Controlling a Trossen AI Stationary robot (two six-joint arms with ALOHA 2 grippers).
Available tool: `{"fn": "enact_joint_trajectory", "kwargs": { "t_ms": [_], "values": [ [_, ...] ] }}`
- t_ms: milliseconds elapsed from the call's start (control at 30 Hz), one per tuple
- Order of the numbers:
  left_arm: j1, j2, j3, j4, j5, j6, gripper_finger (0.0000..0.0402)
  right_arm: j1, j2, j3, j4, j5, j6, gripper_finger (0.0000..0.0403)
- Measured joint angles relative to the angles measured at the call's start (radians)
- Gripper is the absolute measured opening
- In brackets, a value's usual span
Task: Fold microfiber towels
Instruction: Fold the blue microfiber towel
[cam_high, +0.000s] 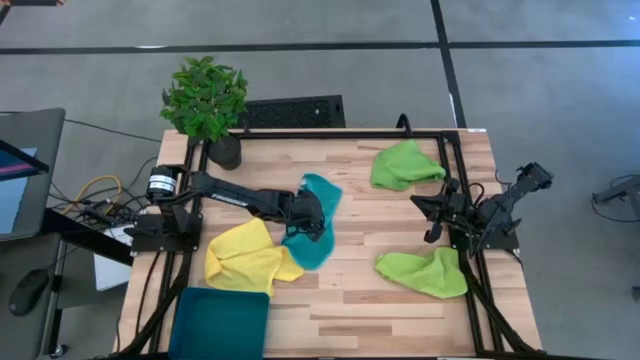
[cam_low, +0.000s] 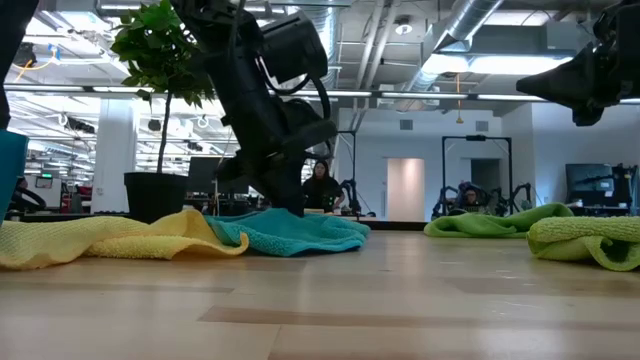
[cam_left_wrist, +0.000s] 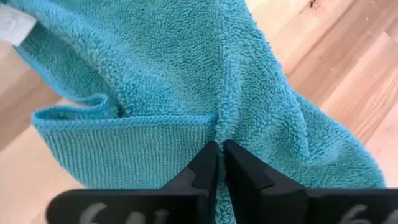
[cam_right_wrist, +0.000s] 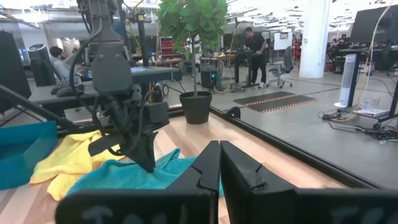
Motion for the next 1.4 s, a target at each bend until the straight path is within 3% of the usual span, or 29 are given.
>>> {"fn": "enact_joint_trajectory", "kwargs": {
  "t_ms": [333,533,700,933,1100,1400],
  "values": [
    [0.024,0.0,0.0,-0.002,-0.001,0.118,0.0104,0.0,0.0,0.0,-0.003,-0.008,0.028,0.0036],
    [0.061,0.0,0.0,-0.001,0.041,0.079,0.0141,0.001,0.0,0.0,-0.007,-0.125,0.048,0.0036],
    [0.072,0.0,0.024,-0.022,0.08,0.106,0.0147,0.001,0.0,0.001,-0.003,-0.18,0.044,0.0036],
    [0.059,-0.001,0.145,-0.16,0.035,0.182,0.0148,0.001,0.0,0.082,-0.019,-0.184,0.042,0.0036],
    [0.043,-0.002,0.195,-0.318,-0.04,0.153,0.0148,0.001,0.024,0.149,-0.111,-0.184,0.02,0.0036],
    [0.055,0.003,0.196,-0.337,-0.054,0.109,0.0148,0.001,0.135,0.172,-0.111,-0.184,0.03,0.0036]
  ]
}}
